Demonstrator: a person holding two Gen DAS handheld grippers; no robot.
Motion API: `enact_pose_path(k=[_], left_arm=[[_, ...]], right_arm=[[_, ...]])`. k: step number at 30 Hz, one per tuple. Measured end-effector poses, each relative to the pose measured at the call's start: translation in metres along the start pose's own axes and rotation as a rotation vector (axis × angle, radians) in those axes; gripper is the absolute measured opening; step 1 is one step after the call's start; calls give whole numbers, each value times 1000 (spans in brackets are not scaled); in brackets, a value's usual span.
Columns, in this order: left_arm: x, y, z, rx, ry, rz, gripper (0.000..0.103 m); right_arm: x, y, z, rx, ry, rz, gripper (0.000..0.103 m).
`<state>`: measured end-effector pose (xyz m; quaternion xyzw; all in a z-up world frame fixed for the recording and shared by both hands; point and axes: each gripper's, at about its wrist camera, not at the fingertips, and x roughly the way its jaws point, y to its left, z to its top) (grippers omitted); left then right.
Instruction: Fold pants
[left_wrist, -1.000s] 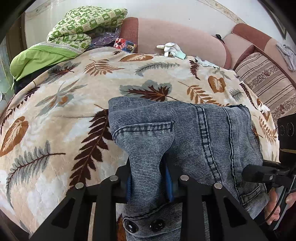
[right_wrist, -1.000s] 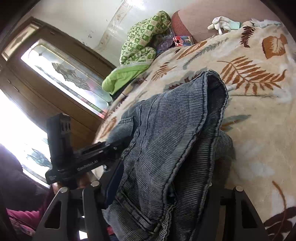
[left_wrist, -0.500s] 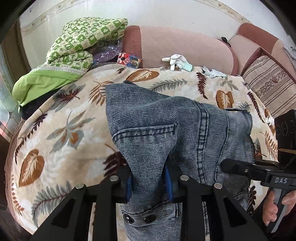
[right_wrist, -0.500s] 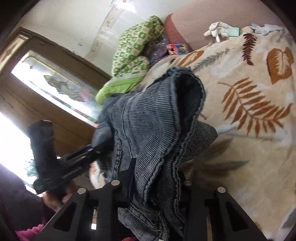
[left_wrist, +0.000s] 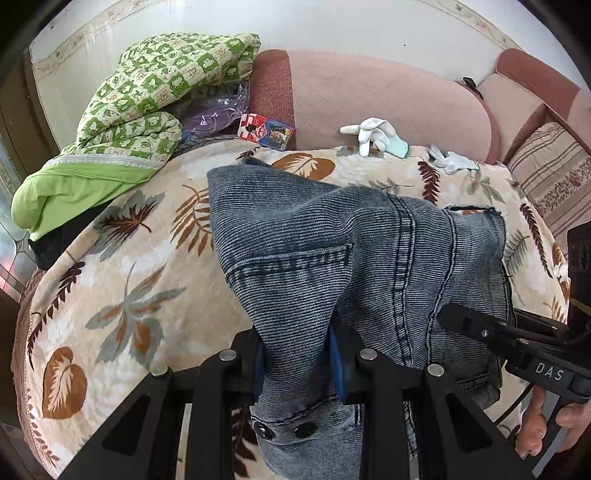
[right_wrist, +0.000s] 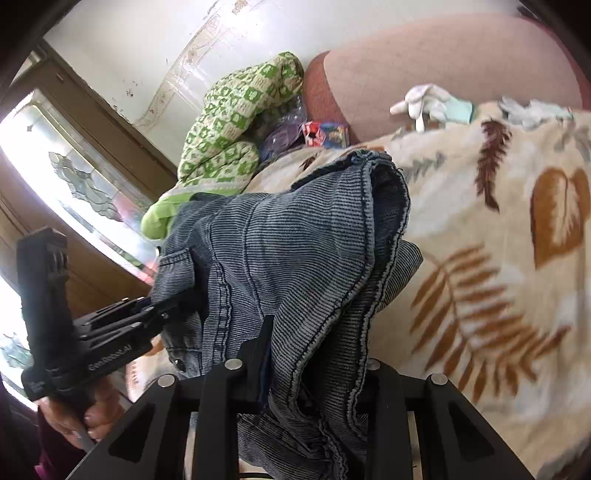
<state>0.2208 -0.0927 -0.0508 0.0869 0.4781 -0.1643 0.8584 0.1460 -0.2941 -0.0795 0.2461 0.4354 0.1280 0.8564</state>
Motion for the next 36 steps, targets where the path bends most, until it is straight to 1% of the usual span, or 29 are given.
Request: enact_pose_path(k=[3, 5, 6, 7, 8, 9, 10, 11, 12, 13, 15, 17, 20, 24, 26, 28, 31, 33, 36], left_arm=[[22, -1, 3, -4, 26, 16, 30], [39, -3, 2, -1, 38, 41, 31], [46, -3, 1, 1, 47, 50, 33], [56, -4, 0, 2, 72, 65, 41], [65, -4, -4, 2, 100, 86, 44], [67, -4, -6, 7, 102, 101, 45], [67, -5, -10, 22, 93, 117, 49], [63, -5, -12, 29, 84, 121, 51], [57, -4, -14, 27, 70, 122, 52], [50, -3, -16, 19, 60, 126, 55], [28, -1, -21, -4, 12, 146, 61], [5, -2, -27, -10, -43, 175, 75], [-34, -4, -38, -12, -142, 231, 82], [-76, -4, -49, -14, -229, 267, 86], [-99, -7, -55, 1, -277, 287, 87], [-121, -12, -62, 16, -328, 299, 87], [-145, -15, -70, 19, -374, 302, 96], [-160, -19, -76, 19, -410, 305, 98], [-180, -21, -85, 28, -450, 306, 98]], right_arm=[[22, -15, 9, 29, 33, -12, 29], [39, -23, 12, 43, 55, -39, 30], [46, -29, 12, 56, 67, -53, 32], [51, -34, 13, 67, 73, -68, 34], [55, -38, 11, 75, 76, -80, 38], [56, -43, 11, 89, 76, -82, 40], [57, -46, 9, 104, 80, -77, 49], [55, -47, 9, 116, 86, -75, 61], [52, -47, 9, 121, 86, -80, 61], [47, -44, 10, 107, 71, -82, 61], [34, -34, 7, 51, 28, -109, 61], [17, -23, 2, -4, -25, -149, 61], [-11, -4, -10, -78, -114, -177, 61], [-46, 28, -25, -171, -240, -199, 62], [-65, 44, -40, -201, -310, -203, 66], [-83, 57, -57, -219, -365, -206, 68], [-106, 74, -79, -254, -423, -228, 70], [-118, 85, -89, -270, -448, -239, 70], [-136, 95, -97, -263, -473, -232, 70]])
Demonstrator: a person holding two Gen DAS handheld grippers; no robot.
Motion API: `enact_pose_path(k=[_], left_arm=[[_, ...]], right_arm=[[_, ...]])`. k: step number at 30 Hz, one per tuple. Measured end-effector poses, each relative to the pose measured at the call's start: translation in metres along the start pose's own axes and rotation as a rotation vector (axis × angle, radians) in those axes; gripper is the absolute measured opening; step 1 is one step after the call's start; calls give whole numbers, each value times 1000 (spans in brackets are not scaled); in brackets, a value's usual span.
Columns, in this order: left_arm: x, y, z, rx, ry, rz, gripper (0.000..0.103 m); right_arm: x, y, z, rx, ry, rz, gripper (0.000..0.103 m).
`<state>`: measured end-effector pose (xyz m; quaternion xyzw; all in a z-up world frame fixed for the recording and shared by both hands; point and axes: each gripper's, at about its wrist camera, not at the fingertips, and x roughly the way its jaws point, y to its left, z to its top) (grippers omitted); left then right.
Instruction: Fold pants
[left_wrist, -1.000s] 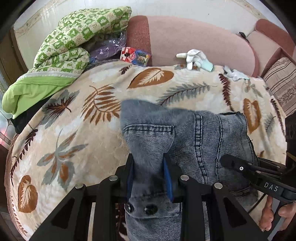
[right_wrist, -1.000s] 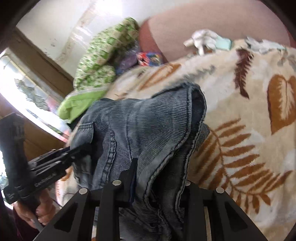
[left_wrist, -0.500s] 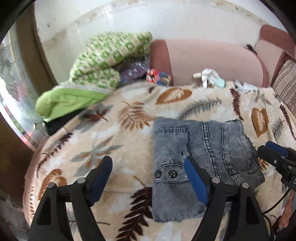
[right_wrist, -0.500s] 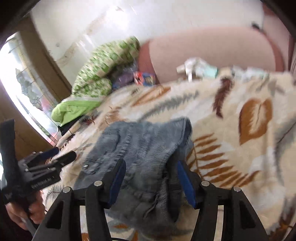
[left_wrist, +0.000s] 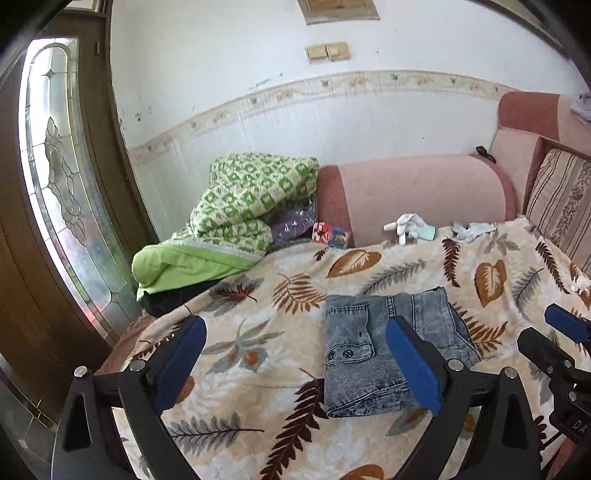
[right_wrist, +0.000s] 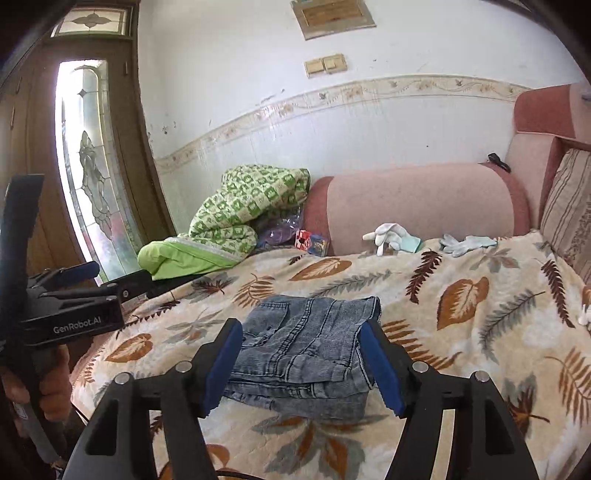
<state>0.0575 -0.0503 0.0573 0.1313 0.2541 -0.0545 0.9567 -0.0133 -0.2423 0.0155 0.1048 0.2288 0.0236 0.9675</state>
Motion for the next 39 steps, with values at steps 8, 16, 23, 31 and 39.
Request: enact_pose_path(k=[8, 16, 23, 31, 39], left_arm=[[-30, 14, -5, -32, -38, -1, 100], [-46, 27, -16, -59, -51, 5, 100], [-57, 37, -20, -66, -67, 13, 100], [-62, 49, -25, -100, -55, 19, 100], [-62, 50, -25, -96, -51, 28, 100]], right_arm=[[-36, 28, 5, -26, -45, 2, 71], [-58, 57, 5, -66, -77, 1, 71], [-79, 75, 9, -78, -115, 2, 71], [-107, 87, 16, -69, -214, 24, 80], [-77, 83, 6, -67, -60, 5, 82]])
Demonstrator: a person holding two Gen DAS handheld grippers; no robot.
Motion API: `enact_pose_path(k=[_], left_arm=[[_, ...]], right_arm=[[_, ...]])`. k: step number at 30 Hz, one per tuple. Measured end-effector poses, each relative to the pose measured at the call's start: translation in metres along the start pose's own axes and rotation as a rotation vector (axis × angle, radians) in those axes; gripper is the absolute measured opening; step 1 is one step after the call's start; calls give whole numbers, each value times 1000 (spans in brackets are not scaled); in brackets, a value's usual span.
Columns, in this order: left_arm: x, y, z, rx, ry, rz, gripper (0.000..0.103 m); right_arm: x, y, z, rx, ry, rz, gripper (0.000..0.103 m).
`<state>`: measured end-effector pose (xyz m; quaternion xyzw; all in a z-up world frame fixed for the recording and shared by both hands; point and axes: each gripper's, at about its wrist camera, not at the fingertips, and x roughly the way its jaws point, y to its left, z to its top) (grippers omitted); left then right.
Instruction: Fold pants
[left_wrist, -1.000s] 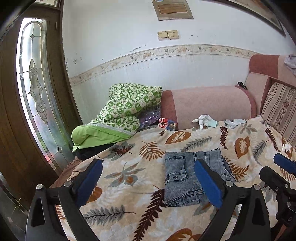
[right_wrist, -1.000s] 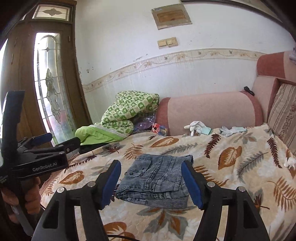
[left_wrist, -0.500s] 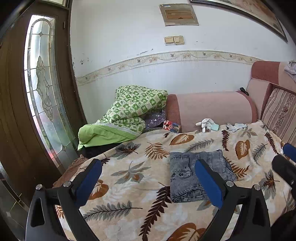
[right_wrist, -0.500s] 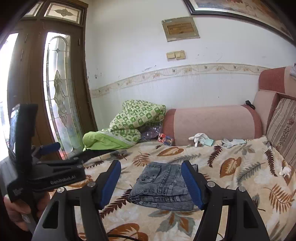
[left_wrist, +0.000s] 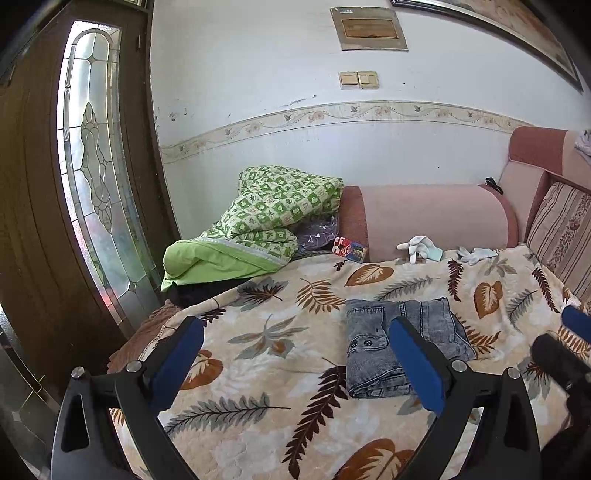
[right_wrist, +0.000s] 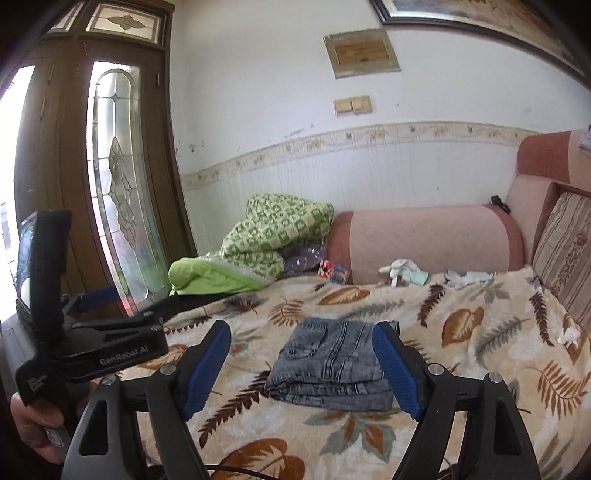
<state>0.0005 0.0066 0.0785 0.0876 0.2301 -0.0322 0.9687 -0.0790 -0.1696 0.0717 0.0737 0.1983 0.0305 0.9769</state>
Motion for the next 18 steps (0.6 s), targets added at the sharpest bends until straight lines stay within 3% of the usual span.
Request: enact_pose_path(k=[5, 18], left_arm=[[3, -1, -2, 14, 5, 5, 100], [14, -2, -7, 21, 24, -3, 100]], right_arm=[[19, -7, -12, 27, 91, 8, 82], [30, -8, -16, 28, 117, -2, 82]])
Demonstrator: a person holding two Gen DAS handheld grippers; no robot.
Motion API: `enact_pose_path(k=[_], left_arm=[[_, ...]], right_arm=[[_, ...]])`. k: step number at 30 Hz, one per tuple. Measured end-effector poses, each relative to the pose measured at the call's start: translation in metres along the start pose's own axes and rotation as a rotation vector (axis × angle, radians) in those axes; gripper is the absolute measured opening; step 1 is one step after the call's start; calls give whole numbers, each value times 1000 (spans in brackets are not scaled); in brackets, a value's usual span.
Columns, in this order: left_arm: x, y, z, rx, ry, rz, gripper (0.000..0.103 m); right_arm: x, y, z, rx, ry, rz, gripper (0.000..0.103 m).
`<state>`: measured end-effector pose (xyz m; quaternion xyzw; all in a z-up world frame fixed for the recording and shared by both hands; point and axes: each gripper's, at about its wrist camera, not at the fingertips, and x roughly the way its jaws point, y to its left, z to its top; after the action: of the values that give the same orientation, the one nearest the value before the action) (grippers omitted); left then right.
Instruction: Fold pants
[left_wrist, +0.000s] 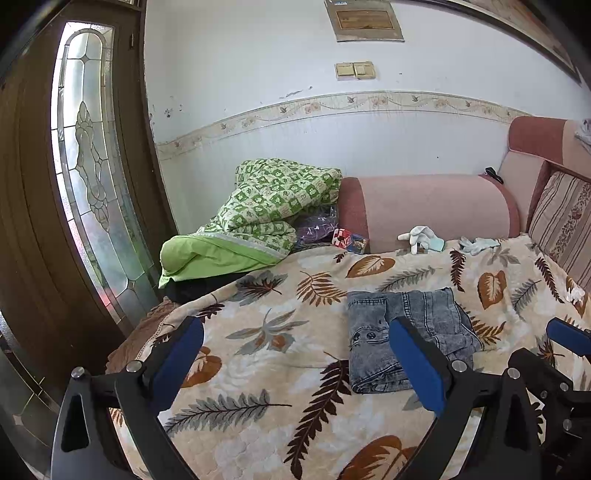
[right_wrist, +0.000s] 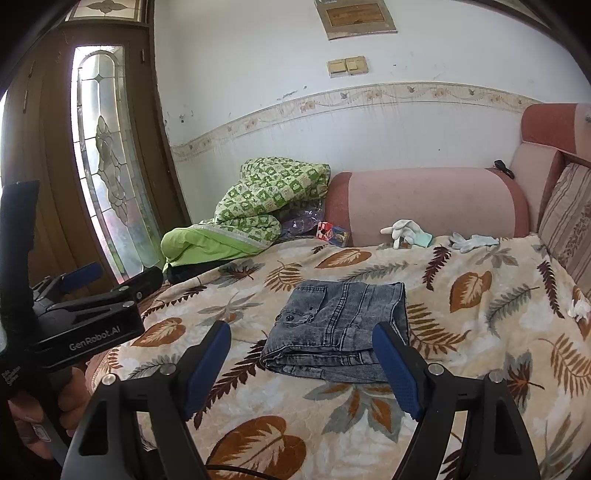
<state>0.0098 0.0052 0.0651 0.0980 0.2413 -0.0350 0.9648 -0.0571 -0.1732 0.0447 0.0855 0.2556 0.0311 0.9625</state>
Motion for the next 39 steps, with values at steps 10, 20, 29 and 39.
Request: enact_pose_path(k=[10, 20, 29, 39], left_arm=[[6, 3, -5, -7, 8, -6, 100], [11, 3, -7, -9, 11, -15, 100], [12, 2, -9, 1, -1, -17, 100], [14, 3, -9, -1, 1, -17, 100]], right_arm=[[12, 5, -5, -13, 28, 1, 82], [21, 7, -10, -17, 51, 1, 82], [30, 8, -13, -22, 70, 4, 82], [36, 10, -14, -25, 80, 5, 82]])
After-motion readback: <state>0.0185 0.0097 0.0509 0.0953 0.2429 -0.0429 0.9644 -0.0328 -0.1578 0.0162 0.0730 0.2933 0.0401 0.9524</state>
